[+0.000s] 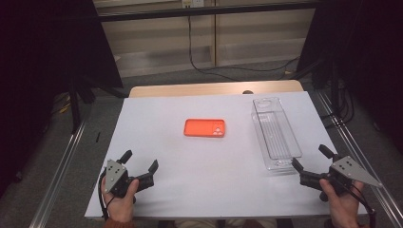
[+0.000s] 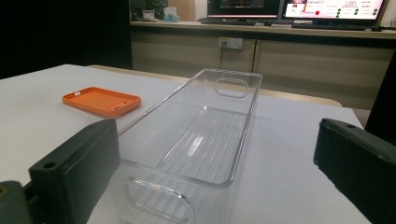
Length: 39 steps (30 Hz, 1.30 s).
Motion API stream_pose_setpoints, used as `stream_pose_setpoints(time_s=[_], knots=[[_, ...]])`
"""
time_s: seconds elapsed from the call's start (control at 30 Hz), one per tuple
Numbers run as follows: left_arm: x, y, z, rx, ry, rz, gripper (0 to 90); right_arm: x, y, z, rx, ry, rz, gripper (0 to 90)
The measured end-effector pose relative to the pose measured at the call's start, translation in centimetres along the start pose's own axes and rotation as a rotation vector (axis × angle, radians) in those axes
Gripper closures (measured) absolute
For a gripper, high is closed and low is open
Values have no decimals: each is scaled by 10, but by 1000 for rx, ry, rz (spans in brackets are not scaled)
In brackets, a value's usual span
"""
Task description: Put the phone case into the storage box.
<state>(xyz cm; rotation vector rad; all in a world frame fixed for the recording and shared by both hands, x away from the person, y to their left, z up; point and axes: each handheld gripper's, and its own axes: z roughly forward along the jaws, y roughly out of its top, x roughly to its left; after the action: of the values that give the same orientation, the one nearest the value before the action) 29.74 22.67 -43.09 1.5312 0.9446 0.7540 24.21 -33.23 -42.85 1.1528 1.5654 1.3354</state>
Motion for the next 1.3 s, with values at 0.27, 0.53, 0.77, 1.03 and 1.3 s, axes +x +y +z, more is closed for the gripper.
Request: stream_pose_setpoints(time_s=[0.27, 0.53, 0.77, 1.03, 1.3], knots=[[0, 1, 2, 0, 5, -16, 17, -1, -1, 0, 2, 4, 3, 0], [-3, 3, 8, -10, -23, -25, 23, -1, -1, 0, 6, 14, 10, 0], [-6, 7, 15, -6, -50, -16, 22, 0, -1, 0, 7, 21, 8, 0], [-8, 13, 31, -16, -58, -25, 30, 2, -1, -2, 5, 21, 10, 0], [-11, 19, 45, -16, -75, -33, 6, 3, 0, 0, 3, 29, 4, 0]])
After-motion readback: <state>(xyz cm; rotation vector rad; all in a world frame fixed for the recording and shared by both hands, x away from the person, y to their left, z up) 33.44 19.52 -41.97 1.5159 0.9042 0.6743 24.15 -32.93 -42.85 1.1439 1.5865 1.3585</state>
